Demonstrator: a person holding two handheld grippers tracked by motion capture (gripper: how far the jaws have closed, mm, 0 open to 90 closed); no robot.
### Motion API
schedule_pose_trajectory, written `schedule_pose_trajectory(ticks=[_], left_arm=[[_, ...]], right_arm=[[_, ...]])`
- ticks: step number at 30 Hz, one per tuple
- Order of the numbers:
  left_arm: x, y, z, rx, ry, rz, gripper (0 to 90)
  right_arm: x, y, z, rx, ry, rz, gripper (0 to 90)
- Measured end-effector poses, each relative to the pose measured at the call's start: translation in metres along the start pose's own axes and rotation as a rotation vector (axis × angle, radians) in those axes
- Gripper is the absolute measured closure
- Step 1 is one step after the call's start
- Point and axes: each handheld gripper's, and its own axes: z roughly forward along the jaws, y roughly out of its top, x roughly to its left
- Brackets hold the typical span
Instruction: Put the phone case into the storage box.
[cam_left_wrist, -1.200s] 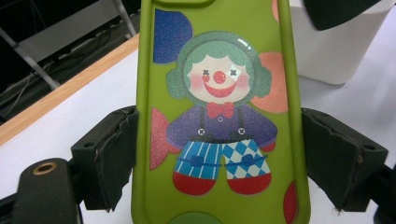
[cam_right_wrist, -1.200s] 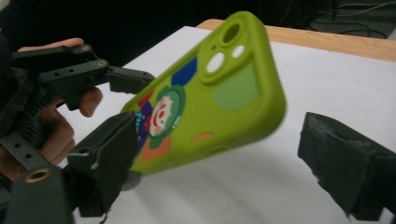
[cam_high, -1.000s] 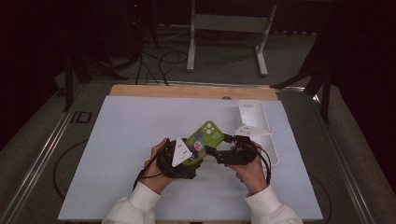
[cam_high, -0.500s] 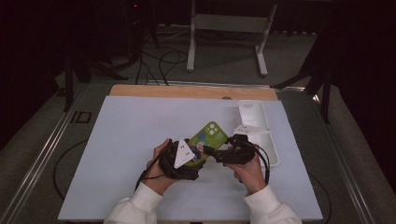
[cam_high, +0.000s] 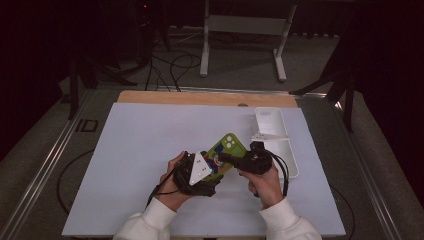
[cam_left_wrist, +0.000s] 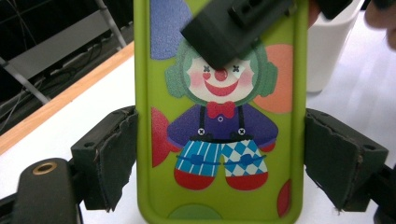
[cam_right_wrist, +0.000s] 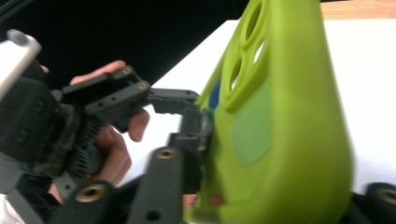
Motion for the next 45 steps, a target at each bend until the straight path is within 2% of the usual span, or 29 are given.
schedule_pose_trajectory(ticks=[4, 8, 12, 23, 27, 31, 39, 43, 45], left_arm=[[-0.001, -0.001, 0.003, 0.008, 0.000, 0.000, 16.5], [-0.003, 0.000, 0.006, 0.027, 0.029, 0.008, 16.2], [-0.003, 0.000, 0.008, 0.038, 0.027, 0.001, 15.6], [0.006, -0.006, 0.007, 0.039, -0.026, -0.051, 11.7], [0.008, -0.005, 0.005, 0.041, -0.044, -0.056, 11.5], [0.013, -0.006, 0.003, 0.048, -0.068, -0.085, 10.1], [0.018, -0.008, 0.003, 0.060, -0.085, -0.100, 5.9], [0.020, -0.009, 0.003, 0.060, -0.102, -0.112, 3.0], [0.020, -0.009, 0.002, 0.062, -0.096, -0.114, 3.8]], right_arm=[[0.003, 0.000, 0.000, 0.003, 0.008, -0.009, 84.4], [0.005, 0.000, 0.002, 0.013, -0.002, -0.018, 87.9], [0.008, 0.000, 0.003, 0.017, -0.023, -0.032, 88.8], [0.007, 0.000, -0.003, 0.020, -0.040, -0.060, 89.0], [0.007, 0.000, -0.004, 0.028, -0.041, -0.077, 89.0], [0.009, 0.001, -0.006, 0.042, -0.037, -0.107, 88.9], [0.012, 0.002, -0.010, 0.057, -0.036, -0.149, 88.8], [0.011, 0.002, -0.014, 0.059, -0.038, -0.155, 88.9], [0.011, 0.002, -0.016, 0.058, -0.038, -0.159, 88.8]])
